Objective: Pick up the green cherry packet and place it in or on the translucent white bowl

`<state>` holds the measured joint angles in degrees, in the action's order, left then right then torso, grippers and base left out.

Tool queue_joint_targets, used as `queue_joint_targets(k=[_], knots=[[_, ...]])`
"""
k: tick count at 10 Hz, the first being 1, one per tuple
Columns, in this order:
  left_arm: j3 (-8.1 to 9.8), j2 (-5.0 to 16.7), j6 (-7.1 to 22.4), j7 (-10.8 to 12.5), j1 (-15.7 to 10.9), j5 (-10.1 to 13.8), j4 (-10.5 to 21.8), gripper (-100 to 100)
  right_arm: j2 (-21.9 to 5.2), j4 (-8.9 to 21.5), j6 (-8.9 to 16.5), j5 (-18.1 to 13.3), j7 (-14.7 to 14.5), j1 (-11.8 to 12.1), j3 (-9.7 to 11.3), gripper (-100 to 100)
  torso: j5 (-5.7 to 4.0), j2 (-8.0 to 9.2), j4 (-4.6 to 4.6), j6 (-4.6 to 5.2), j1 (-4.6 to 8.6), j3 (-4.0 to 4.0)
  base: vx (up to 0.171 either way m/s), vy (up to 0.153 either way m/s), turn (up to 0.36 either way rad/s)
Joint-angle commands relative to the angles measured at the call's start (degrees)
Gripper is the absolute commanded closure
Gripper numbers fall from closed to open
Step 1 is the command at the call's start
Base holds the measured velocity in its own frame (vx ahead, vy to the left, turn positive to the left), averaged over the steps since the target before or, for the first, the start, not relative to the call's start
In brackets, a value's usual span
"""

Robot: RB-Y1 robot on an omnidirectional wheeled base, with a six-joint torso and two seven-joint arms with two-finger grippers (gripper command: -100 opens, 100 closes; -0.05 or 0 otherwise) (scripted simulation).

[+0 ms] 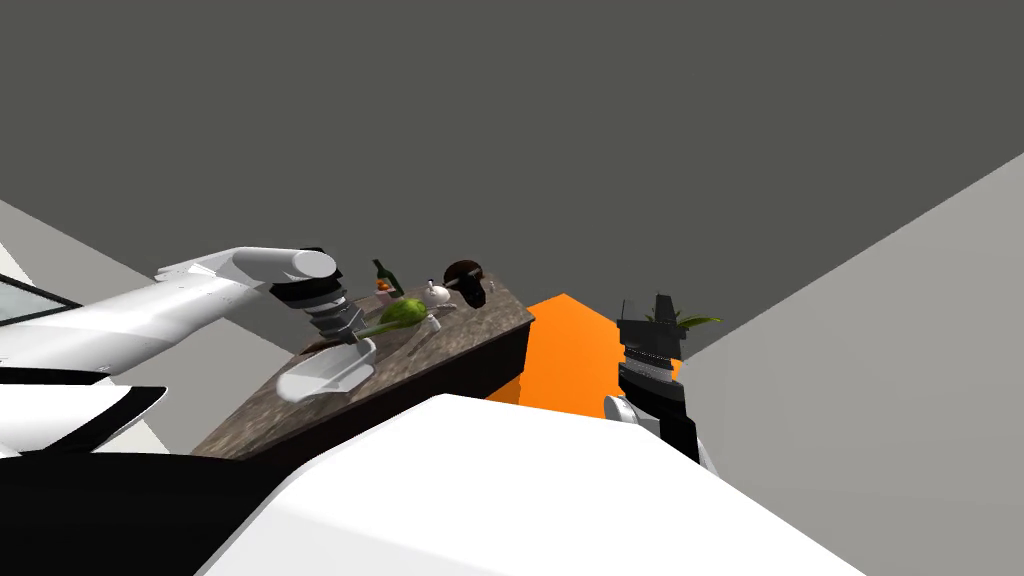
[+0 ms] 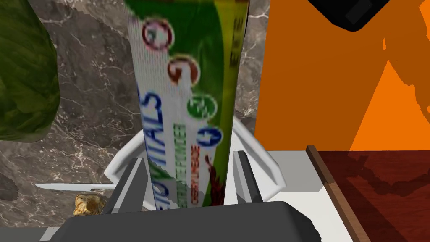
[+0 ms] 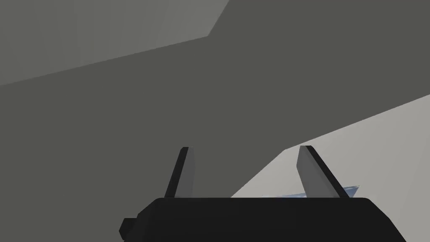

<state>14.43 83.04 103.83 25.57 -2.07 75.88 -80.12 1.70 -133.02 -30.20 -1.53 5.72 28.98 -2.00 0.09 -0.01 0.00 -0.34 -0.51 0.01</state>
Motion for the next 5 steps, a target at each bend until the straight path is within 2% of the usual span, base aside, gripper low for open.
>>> queue_joint_targets(k=[1, 5], knots=[[-0.66, 0.72, 0.06, 0.83, -0.44, 1.68, 0.36, 100, 0.00, 0.00, 0.00, 0.00, 0.00, 0.00, 0.00, 0, 0.00, 0.00, 0.00, 0.00, 0.00, 0.00, 0.013, 0.093, 0.150], [-3.82, 2.59, 0.19, 2.41, -2.74, 6.22, 2.35, 100, 0.00, 0.00, 0.00, 0.00, 0.00, 0.00, 0.00, 0, 0.02, -0.02, -0.02, -0.06, -0.02, -0.02, 0.018, 0.104, 0.189]])
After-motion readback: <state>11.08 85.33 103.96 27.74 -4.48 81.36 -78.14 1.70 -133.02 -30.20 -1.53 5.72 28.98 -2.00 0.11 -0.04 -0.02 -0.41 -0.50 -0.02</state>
